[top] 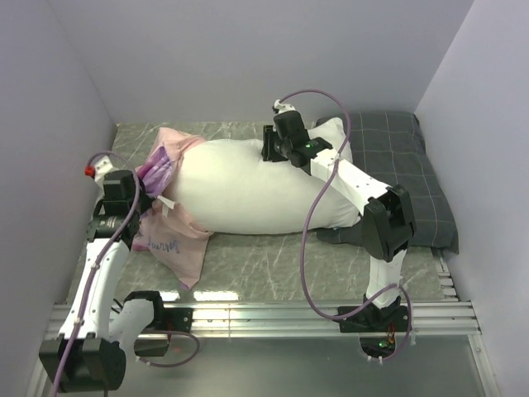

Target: Remove the pillowcase from the pillow

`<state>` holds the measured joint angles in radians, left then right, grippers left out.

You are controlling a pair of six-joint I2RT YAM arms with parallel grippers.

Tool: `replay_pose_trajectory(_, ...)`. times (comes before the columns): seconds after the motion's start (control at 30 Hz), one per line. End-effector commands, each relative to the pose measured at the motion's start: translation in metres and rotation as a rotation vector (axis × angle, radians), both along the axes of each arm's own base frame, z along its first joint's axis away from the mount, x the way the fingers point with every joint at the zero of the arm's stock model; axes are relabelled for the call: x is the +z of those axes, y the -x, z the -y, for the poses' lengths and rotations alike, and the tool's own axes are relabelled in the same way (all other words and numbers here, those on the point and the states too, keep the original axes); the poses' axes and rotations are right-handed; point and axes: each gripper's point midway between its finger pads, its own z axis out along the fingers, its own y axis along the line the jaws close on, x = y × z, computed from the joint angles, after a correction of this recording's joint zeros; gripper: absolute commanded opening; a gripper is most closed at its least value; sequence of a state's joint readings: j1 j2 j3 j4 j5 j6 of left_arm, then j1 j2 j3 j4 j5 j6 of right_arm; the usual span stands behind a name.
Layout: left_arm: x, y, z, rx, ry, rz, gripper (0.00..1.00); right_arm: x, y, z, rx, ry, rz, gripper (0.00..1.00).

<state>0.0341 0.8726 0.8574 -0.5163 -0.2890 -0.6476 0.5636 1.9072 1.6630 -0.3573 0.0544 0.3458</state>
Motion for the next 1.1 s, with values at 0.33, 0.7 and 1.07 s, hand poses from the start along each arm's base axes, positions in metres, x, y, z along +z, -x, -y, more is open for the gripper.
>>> replay_pose_trajectory(0.33, -0.025, -0.019, 0.029, -0.134, 0.123, -0.015, 0.01, 0.068, 0.128, -0.068, 0.256, 0.206, 0.317, 0.85)
replay_pose_trajectory(0.7, -0.011, -0.021, 0.025, -0.135, 0.101, 0.002, 0.00, -0.043, 0.122, -0.129, 0.256, 0.444, 0.204, 0.87)
replay_pose_trajectory(1.07, -0.026, -0.019, -0.015, -0.040, 0.124, -0.023, 0.00, 0.032, 0.070, -0.076, 0.165, 0.121, 0.111, 0.00)
